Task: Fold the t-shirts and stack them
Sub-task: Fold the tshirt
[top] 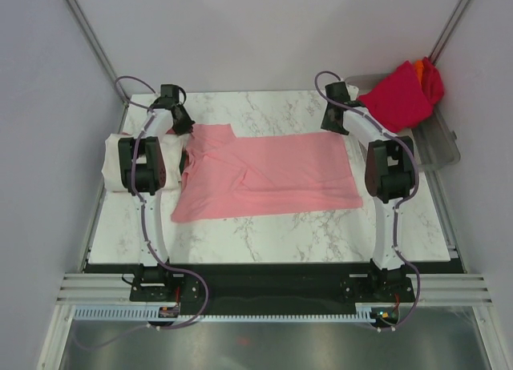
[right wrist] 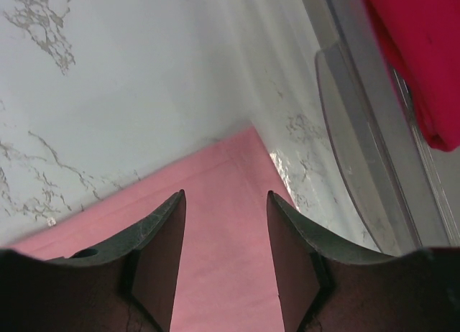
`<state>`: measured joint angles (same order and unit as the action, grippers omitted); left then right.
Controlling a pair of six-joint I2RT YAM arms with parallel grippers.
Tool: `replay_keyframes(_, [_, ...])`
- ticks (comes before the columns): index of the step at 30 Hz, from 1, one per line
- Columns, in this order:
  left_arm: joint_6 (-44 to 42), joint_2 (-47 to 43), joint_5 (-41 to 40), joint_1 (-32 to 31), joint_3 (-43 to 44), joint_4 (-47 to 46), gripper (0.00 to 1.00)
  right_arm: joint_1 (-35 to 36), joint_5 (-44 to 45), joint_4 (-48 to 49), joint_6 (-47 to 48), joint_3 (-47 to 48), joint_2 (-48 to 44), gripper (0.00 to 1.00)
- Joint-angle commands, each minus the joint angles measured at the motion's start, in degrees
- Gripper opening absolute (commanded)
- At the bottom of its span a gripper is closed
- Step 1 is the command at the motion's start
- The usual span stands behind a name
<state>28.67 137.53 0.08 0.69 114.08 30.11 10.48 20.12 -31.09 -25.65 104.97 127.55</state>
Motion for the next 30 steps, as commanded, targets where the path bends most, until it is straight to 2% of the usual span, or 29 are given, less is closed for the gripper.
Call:
replay_keyframes(1, [0.8, -2.4, -0.4, 1.6, -0.2, -1.7, 0.02, -0.2, 3.2, -4.1, 1.1, 7.6, 3.7, 0.57])
replay_keyframes(6, [1.2, -1.9, 1.2, 1.5, 0.1, -2.4, 0.02, -0.2, 6.2, -4.8, 1.8, 9.1, 6.7, 0.57])
replay_keyframes(15, [1.4, -1.1, 3.5, 1.1, 1.1, -3.0, 0.02, -0.4, 5.5, -4.1, 0.9, 11.2, 11.1, 0.53])
replay_keyframes(19, [1.2, -0.9, 3.7, 0.8, 2.0, -3.0, 0.02, -0.5, 8.7, -3.4, 1.3, 11.9, 11.1, 0.56])
replay_keyframes(26, [1.3, -1.6, 3.4, 0.5, 1.9, -3.0, 0.02, -0.5, 7.6, -0.6, 1.7, 10.7, 9.6, 0.56])
replay_keyframes(30, [1.1, -1.8, 3.1, 0.2, 1.8, -3.0, 0.02, -0.5, 6.4, 0.2, 2.0, 11.1, 10.0, 0.52])
